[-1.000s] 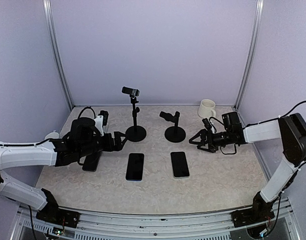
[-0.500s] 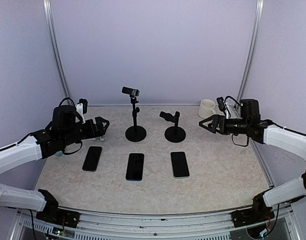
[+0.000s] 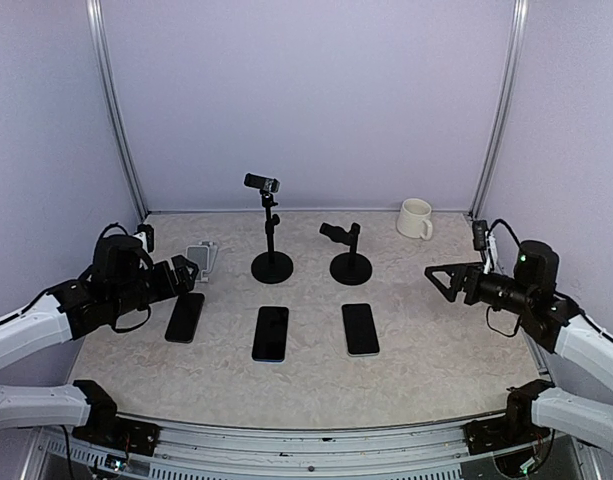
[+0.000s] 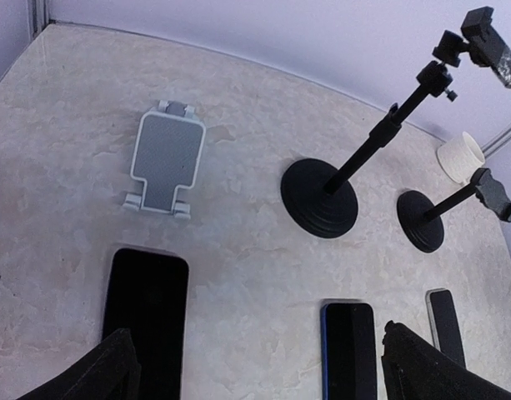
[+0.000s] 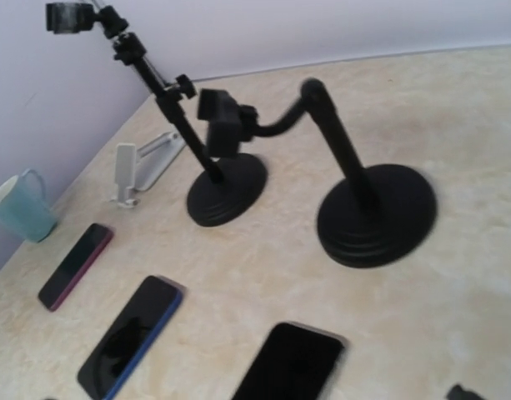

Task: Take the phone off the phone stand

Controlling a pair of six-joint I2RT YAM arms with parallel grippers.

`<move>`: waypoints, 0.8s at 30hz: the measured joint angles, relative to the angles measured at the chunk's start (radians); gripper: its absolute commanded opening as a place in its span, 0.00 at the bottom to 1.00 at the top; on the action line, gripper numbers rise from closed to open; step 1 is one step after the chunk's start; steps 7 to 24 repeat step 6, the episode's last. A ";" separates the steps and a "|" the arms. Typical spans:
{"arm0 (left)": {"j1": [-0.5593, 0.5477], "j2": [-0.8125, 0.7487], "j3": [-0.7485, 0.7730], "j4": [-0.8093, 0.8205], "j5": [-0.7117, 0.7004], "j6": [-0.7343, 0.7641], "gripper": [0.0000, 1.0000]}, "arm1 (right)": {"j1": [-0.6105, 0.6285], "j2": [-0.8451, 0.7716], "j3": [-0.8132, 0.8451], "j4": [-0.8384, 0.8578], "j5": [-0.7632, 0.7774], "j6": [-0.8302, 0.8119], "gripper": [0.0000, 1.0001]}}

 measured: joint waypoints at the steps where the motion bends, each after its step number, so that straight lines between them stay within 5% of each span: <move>1: 0.000 -0.009 -0.023 0.000 -0.002 -0.011 0.99 | 0.000 -0.033 -0.029 0.005 0.013 0.004 1.00; 6: 0.000 -0.013 -0.063 -0.006 -0.024 -0.053 0.99 | 0.000 -0.150 -0.105 0.014 0.073 0.011 1.00; 24: 0.000 -0.013 -0.063 -0.006 -0.024 -0.053 0.99 | 0.000 -0.150 -0.105 0.014 0.073 0.011 1.00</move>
